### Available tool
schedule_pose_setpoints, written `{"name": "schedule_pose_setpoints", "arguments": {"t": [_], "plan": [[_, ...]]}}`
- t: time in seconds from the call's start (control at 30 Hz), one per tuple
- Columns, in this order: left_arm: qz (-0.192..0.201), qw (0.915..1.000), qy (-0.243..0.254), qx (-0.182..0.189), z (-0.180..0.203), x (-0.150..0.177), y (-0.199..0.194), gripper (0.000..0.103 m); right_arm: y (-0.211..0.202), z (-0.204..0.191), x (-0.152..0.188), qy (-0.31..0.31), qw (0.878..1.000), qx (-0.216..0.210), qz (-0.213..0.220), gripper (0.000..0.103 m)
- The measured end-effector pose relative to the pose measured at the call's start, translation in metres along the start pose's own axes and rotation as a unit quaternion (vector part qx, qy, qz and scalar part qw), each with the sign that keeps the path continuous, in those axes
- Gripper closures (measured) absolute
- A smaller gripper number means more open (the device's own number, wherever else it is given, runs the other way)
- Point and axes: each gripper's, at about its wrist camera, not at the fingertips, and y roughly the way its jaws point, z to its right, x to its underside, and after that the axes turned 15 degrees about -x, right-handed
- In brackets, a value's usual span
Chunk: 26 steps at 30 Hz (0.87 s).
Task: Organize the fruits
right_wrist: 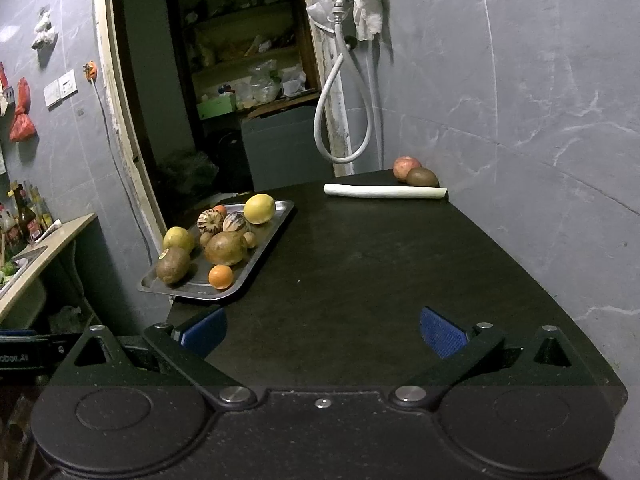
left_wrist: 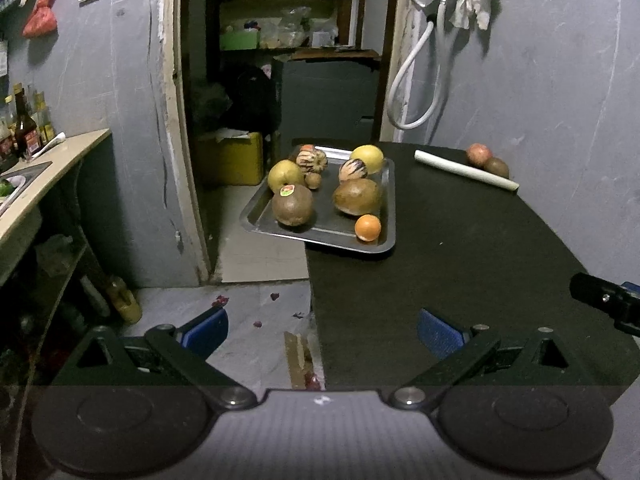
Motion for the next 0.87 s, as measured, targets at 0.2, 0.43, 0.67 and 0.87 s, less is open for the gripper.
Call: {"name": "schedule_pose_setpoints", "arguments": {"t": [0.2,0.43,0.67,0.87], "plan": [[-0.013,0.9998,0.004,-0.01,0.002,-0.002,0.005,0.001,0.004,0.0,0.001,0.003,1.0,0.0,-0.003,0.001],[-0.018,0.9997,0.006,-0.014,0.003,-0.005,0.006,0.001,0.006,0.003,0.0,0.005,1.0,-0.002,-0.004,0.001],[-0.022,0.9996,0.008,-0.017,0.003,-0.007,0.007,0.001,0.009,0.006,-0.002,0.007,1.0,-0.007,-0.007,0.001],[-0.025,0.9995,0.003,-0.02,0.002,-0.008,0.009,0.001,0.011,0.008,-0.003,0.007,1.0,-0.011,-0.01,0.001]]}}
